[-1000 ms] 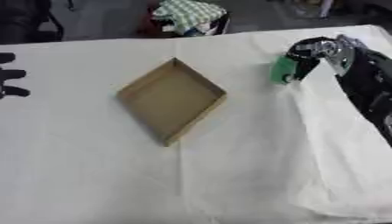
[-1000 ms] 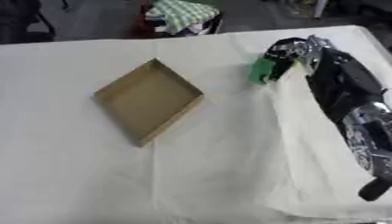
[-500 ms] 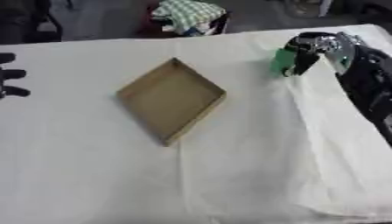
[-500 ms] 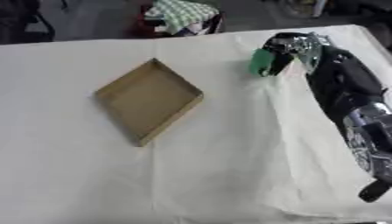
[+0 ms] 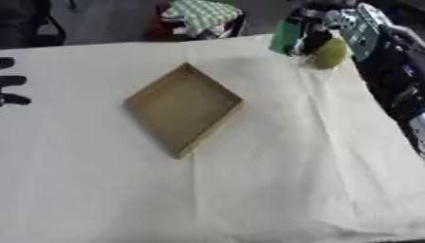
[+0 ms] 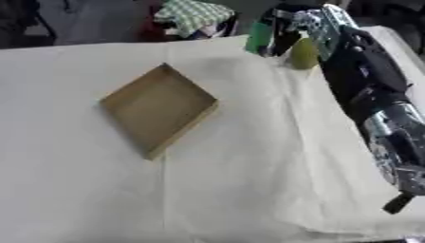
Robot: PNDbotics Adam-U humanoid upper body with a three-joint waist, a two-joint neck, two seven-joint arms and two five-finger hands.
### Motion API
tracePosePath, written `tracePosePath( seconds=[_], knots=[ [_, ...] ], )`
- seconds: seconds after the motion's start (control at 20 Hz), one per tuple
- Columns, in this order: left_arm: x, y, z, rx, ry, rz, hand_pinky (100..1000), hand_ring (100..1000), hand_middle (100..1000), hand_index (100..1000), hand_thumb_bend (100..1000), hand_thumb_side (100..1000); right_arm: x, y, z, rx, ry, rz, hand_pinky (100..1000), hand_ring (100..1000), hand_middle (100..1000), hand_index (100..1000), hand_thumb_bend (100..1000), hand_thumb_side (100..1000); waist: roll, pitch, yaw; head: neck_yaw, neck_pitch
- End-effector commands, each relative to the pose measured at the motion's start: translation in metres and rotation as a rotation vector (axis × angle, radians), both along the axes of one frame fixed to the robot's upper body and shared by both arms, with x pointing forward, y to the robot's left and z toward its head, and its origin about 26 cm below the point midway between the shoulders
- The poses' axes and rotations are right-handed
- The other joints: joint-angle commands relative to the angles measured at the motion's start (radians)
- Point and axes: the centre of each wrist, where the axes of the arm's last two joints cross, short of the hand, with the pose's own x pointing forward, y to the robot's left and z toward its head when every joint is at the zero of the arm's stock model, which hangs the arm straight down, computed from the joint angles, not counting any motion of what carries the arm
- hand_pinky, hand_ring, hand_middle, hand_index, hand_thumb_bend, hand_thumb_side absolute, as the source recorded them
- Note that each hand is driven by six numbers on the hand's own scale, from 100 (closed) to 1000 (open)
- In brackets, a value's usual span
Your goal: Pick up objects on the table and place them in the box.
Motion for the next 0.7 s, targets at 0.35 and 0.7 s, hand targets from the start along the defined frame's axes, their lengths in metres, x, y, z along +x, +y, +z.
tracePosePath(
  seconds=[0.35, 0.7],
  knots=[
    [0.002, -0.008, 0.009, 0.000, -0.028, -0.043, 610, 744, 785, 805, 191, 684, 0.005, 0.071, 0.001, -0.057, 0.038, 0.188, 704, 664, 548, 654, 108, 198, 0.007, -0.017, 0.043, -0.032, 0.005],
    [0.003, -0.017, 0.012, -0.016, -0.037, -0.079, 610, 745, 785, 805, 191, 684, 0.010, 0.095, -0.029, -0.127, 0.047, 0.167, 725, 711, 626, 743, 164, 262, 0.017, -0.008, 0.092, -0.065, 0.005]
  ],
)
